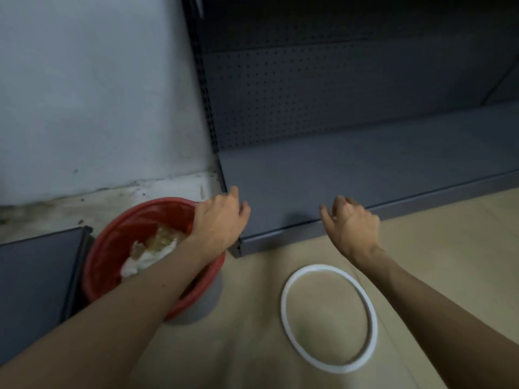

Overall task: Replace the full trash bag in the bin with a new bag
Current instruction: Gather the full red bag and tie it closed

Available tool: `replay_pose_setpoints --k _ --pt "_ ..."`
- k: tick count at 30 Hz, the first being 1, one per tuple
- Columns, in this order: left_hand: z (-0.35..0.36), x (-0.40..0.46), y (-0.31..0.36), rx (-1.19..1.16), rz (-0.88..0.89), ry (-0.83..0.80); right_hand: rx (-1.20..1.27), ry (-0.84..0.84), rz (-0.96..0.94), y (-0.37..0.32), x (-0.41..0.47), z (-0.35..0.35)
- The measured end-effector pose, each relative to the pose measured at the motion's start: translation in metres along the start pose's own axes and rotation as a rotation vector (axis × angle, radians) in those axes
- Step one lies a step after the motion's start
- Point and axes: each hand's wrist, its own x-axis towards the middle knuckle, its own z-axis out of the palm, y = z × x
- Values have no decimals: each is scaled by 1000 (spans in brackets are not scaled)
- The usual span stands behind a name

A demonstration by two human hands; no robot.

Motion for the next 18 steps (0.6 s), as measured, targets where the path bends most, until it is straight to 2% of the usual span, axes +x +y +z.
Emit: replay_pose_setpoints --k 5,10,18 --pt "-42 -24 -79 78 -120 70 9 -12 -163 -71 8 -6" --pt "-70 -70 -153 126 -264 73 42 -60 -312 -128 2 0" --pt "-74 -128 -212 181 -481 17 69 -146 -437 -179 -7 26"
